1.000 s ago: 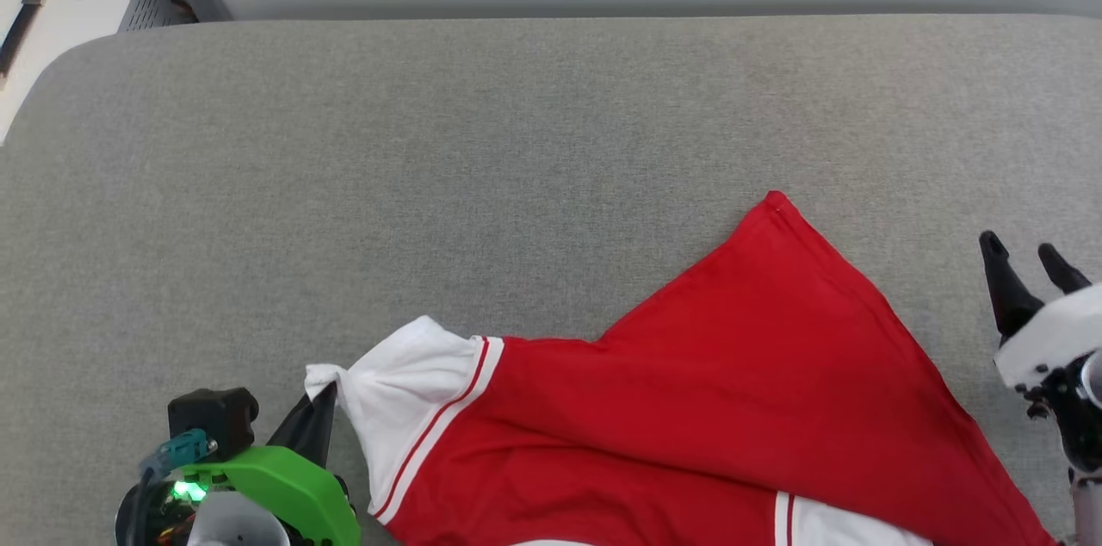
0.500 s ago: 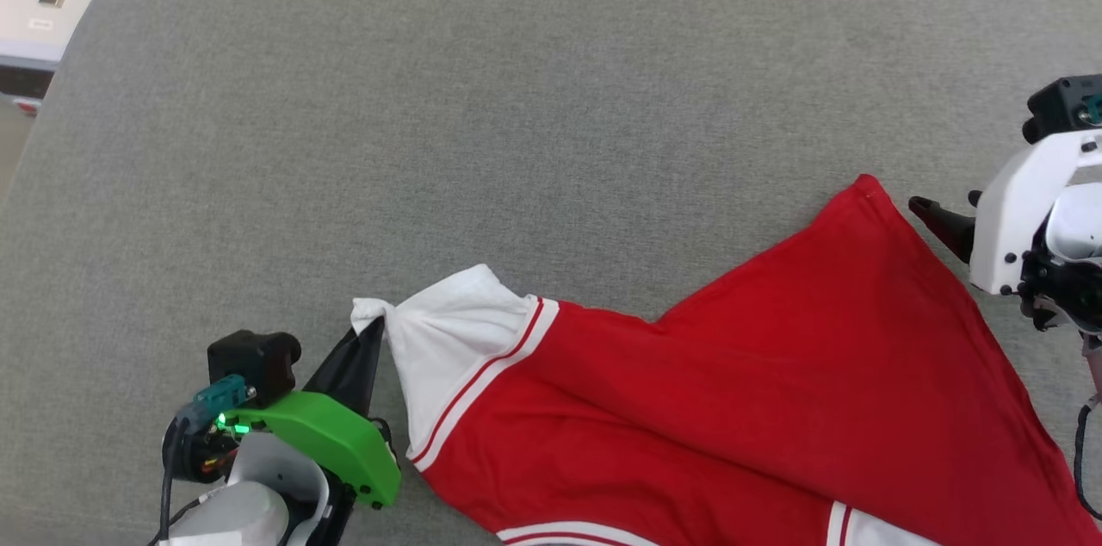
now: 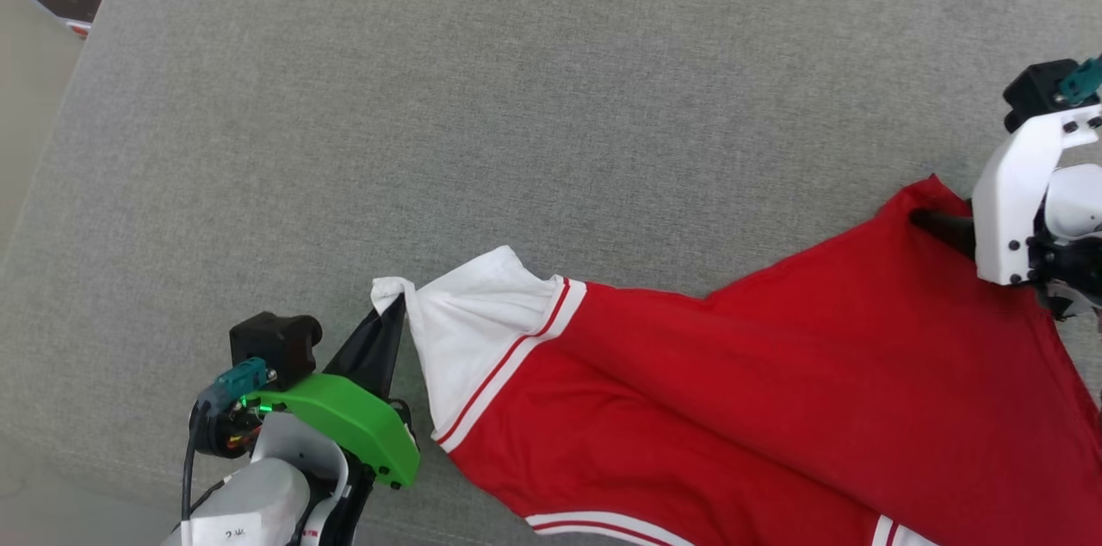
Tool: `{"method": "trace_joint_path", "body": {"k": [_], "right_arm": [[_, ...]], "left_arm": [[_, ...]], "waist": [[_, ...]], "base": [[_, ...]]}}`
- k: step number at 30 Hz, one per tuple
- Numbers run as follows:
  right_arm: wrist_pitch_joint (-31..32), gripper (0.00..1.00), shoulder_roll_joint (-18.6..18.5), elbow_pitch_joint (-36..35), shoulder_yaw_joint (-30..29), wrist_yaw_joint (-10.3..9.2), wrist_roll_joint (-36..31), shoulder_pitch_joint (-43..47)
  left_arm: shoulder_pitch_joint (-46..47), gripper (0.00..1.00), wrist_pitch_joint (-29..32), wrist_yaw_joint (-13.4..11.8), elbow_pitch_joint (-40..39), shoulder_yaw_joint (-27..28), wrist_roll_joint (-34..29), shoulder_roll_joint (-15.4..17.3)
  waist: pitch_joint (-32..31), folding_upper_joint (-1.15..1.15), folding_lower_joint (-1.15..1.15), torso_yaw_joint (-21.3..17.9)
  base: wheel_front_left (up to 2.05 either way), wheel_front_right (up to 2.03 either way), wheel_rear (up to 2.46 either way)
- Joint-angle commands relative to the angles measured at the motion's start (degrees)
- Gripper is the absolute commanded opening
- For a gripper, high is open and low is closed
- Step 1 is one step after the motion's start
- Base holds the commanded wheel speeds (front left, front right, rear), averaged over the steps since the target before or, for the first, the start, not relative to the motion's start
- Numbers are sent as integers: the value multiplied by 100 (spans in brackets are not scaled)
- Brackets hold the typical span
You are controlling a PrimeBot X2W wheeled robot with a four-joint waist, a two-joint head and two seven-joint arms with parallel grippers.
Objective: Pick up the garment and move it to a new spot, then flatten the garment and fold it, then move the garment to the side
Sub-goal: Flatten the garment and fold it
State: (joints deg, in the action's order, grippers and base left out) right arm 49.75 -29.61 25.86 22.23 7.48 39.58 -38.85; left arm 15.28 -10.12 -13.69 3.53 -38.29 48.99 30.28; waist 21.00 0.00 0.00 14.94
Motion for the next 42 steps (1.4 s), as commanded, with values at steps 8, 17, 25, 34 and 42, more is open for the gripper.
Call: {"method": "trace_joint_path", "body": {"k": [8, 17, 25, 34, 42], "right_arm": [[61, 0, 37, 288, 340, 1, 315, 248], [-745, 0, -24, 361, 31, 1, 127, -100], [-1784, 0, 150, 993, -539, 1, -381, -686], [-2440, 0, 374, 1326, -794, 1, -1034, -1330], [-2947, 0, 617, 1559, -961, 1, -1575, -2433]], "left_arm": [[163, 0, -131, 129, 244, 34, 58, -64], [189, 0, -204, -63, 227, 232, 54, 25], [1424, 0, 196, 40, 454, 396, -51, 89], [3323, 0, 603, 655, 1856, 397, -13, -380], [4992, 0, 680, 990, 3187, 405, -290, -495]], "waist": [[-128, 0, 0, 32], [-646, 0, 0, -213], [-1120, 0, 0, -636], [-1185, 0, 0, -931], [-923, 0, 0, -1230]], "base": [[0, 0, 0], [0, 0, 0], [0, 0, 0], [0, 0, 0], [0, 0, 0]]}}
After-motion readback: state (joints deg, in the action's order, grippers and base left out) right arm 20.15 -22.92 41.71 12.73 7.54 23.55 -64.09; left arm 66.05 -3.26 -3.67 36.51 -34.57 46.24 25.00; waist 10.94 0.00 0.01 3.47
